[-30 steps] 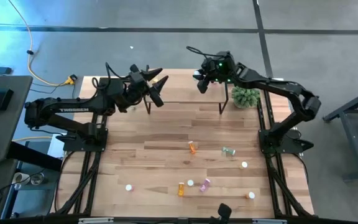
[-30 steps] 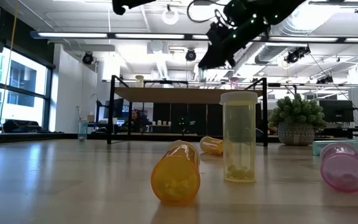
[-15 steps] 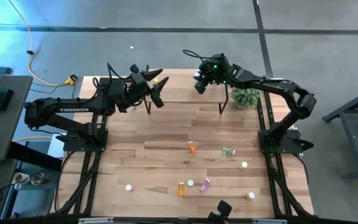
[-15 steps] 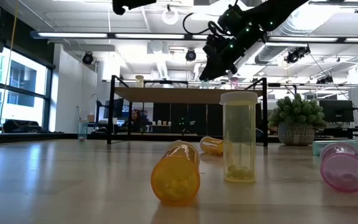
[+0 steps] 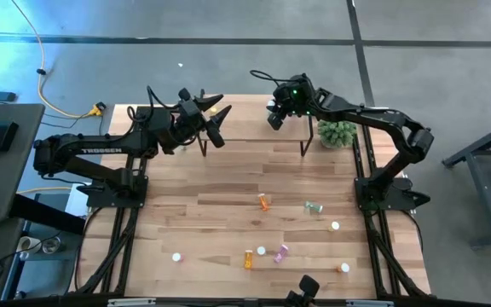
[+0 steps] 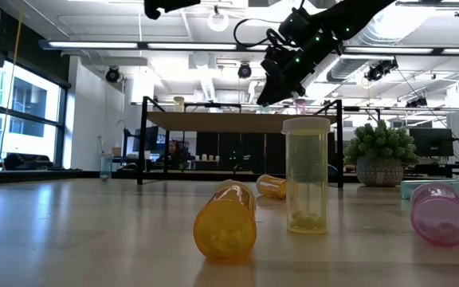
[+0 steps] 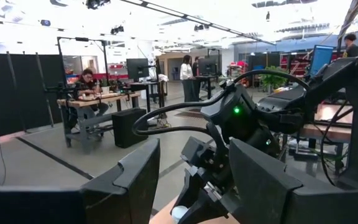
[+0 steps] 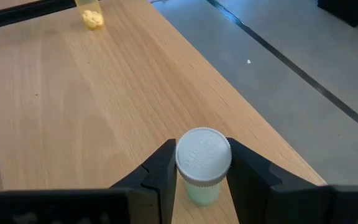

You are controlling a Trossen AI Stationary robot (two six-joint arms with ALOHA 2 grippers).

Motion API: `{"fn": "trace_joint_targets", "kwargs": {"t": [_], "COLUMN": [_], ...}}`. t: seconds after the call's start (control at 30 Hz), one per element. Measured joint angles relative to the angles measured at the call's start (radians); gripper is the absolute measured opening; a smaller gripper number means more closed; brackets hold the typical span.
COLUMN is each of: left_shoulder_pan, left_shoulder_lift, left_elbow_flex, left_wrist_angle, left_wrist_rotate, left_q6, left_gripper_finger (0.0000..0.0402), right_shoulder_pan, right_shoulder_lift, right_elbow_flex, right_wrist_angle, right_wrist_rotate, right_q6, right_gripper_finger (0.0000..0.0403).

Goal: Pick and place medicine bottles onto shelf by color
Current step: Put the bottom left blue pill bottle on the shelf

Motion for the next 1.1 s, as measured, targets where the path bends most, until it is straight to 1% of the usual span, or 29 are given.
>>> {"fn": "trace_joint_targets", "kwargs": {"t": [0.23,0.57,0.8,1.0,1.1], "left_shoulder_pan": [0.000,0.000,0.000,0.000,0.000], "left_shoulder_lift": [0.000,0.000,0.000,0.000,0.000], "left_elbow_flex": [0.000,0.000,0.000,0.000,0.000], "left_wrist_angle": [0.000,-0.018,-0.029,-0.058,-0.092], "left_wrist_rotate": [-0.004,-0.007,-0.008,-0.089,-0.105], "left_q6": [0.000,0.000,0.000,0.016,0.015], "left_gripper_finger": [0.0184,0.0184,0.0184,0.0184,0.0184], "right_shoulder_pan": [0.000,0.000,0.000,0.000,0.000], "right_shoulder_lift": [0.000,-0.007,-0.009,-0.047,-0.075], "right_elbow_flex": [0.002,0.002,0.002,0.002,0.002], "right_wrist_angle": [-0.005,-0.015,-0.013,-0.008,-0.008], "right_wrist_rotate": [0.000,0.011,0.013,0.011,0.011], "right_q6": [0.000,0.000,0.000,0.000,-0.001], "right_gripper_finger": [0.0111,0.0156,0.0165,0.0165,0.0165]}}
